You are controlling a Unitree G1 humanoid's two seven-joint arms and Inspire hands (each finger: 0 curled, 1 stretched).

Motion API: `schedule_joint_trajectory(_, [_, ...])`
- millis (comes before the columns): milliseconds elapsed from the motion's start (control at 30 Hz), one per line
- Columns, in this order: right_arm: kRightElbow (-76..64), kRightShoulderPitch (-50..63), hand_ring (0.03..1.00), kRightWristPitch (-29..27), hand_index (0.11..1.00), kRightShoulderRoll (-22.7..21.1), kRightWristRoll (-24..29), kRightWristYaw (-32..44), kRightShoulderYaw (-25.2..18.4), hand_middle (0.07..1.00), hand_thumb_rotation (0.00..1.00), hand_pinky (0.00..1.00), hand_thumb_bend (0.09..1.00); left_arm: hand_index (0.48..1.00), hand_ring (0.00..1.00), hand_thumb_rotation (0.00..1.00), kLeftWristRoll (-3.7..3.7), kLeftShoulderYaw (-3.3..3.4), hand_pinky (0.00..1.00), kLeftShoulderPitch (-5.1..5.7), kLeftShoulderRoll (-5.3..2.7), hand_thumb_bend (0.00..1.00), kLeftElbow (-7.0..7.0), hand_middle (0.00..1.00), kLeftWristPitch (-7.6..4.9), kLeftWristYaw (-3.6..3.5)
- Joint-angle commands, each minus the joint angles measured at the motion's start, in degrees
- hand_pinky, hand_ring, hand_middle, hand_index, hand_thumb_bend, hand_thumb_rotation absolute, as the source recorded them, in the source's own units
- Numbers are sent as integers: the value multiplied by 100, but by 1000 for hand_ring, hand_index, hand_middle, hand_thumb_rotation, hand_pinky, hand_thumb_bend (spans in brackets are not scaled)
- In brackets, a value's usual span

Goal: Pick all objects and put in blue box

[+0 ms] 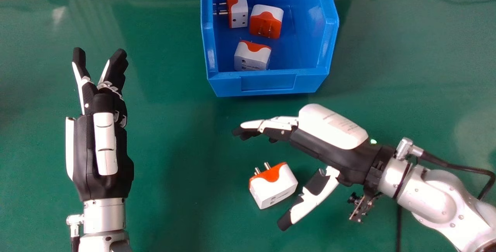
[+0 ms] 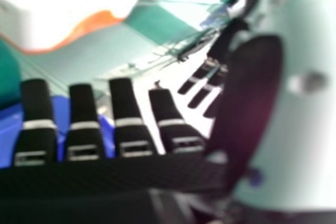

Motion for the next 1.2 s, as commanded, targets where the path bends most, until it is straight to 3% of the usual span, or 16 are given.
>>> schedule_joint_trajectory(0, [1, -181, 848, -72, 878, 8, 88, 11, 18, 869, 314, 713, 1000, 884, 935, 905, 10, -21, 1000, 14, 72, 664, -89, 913, -26, -37])
schedule_joint_trajectory(333, [281, -355, 877, -2, 902, 50, -242, -89, 229, 896, 332, 734, 1000, 875, 926, 894, -87, 57, 1000, -45, 72, 643, 0, 910, -8, -133])
schedule_joint_trajectory(667, [336, -503, 907, 230, 930, 25, -754, -329, 403, 925, 357, 815, 1000, 854, 906, 887, -150, 62, 1000, -58, 81, 574, -10, 899, -42, -238])
schedule_joint_trajectory(1033, [852, -791, 911, 471, 934, 74, -1345, -963, 731, 931, 377, 841, 1000, 850, 905, 870, -124, 71, 1000, -31, 99, 576, -13, 899, -91, -235])
schedule_joint_trajectory(1167, [1079, -888, 912, 448, 933, 56, -1327, -1111, 777, 931, 386, 846, 1000, 850, 906, 864, -93, 74, 1000, -36, 112, 577, 11, 900, -105, -192])
